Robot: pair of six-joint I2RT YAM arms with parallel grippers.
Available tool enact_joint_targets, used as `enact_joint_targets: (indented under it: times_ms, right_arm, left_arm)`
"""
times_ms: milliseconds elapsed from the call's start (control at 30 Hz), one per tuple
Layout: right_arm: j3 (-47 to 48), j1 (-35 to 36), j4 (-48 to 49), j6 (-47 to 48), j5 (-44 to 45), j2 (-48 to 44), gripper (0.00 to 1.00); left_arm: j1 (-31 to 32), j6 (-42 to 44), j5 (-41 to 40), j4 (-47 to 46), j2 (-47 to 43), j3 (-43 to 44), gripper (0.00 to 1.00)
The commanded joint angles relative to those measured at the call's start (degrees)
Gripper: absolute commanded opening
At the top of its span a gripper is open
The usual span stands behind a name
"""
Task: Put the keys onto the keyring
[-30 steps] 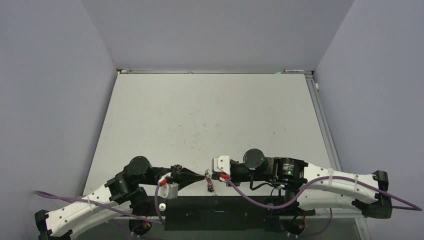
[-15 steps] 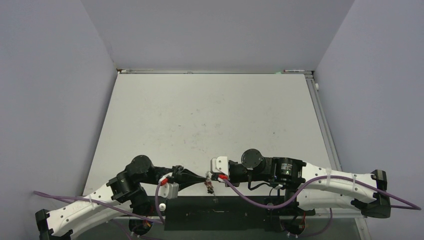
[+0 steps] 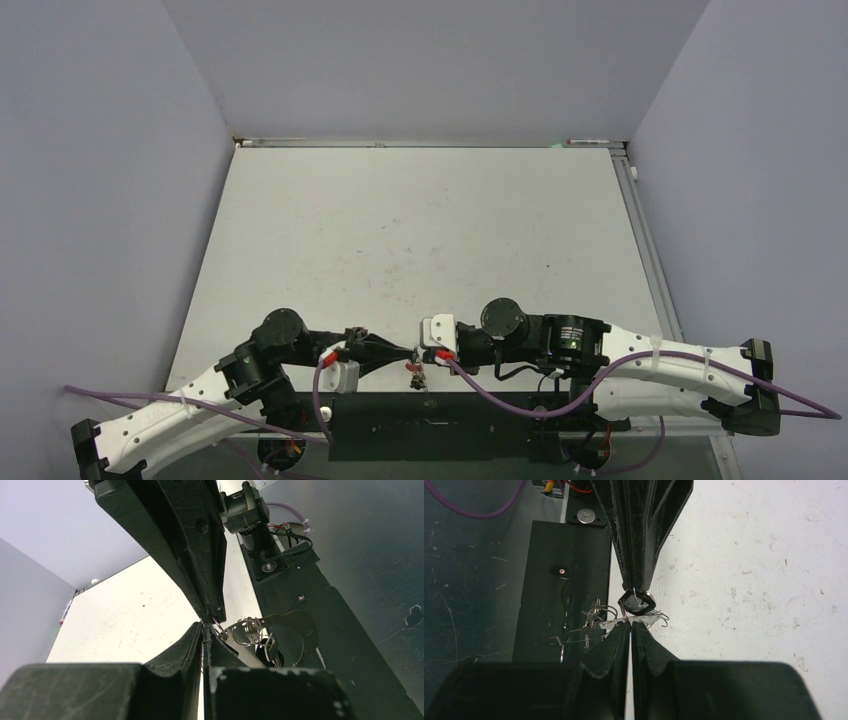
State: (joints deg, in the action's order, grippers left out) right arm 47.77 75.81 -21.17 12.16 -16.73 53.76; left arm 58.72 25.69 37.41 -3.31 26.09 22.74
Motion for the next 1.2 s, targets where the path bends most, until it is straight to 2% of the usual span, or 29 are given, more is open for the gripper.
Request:
enact_joint_targets:
  times_ms: [0, 400, 1167]
  right_arm:
    - [2.41, 0.32, 3.07, -0.63, -1.37, -0.23, 0.05]
    - [2.48, 0.32, 2.94, -0.56, -0.76, -1.10, 0.05]
    - [2.57, 0.39, 2.95, -0.77, 0.62, -1.32, 0.05]
  left_arm:
    - [-0.52, -0.86, -0.43, -3.51, -0.44, -0.48, 0.00]
    - [-0.53, -1.61, 2.90, -3.28, 0.60, -0.46, 0.00]
    - [-0.51, -2.67, 3.00, -3.14, 1.26, -0.59, 0.00]
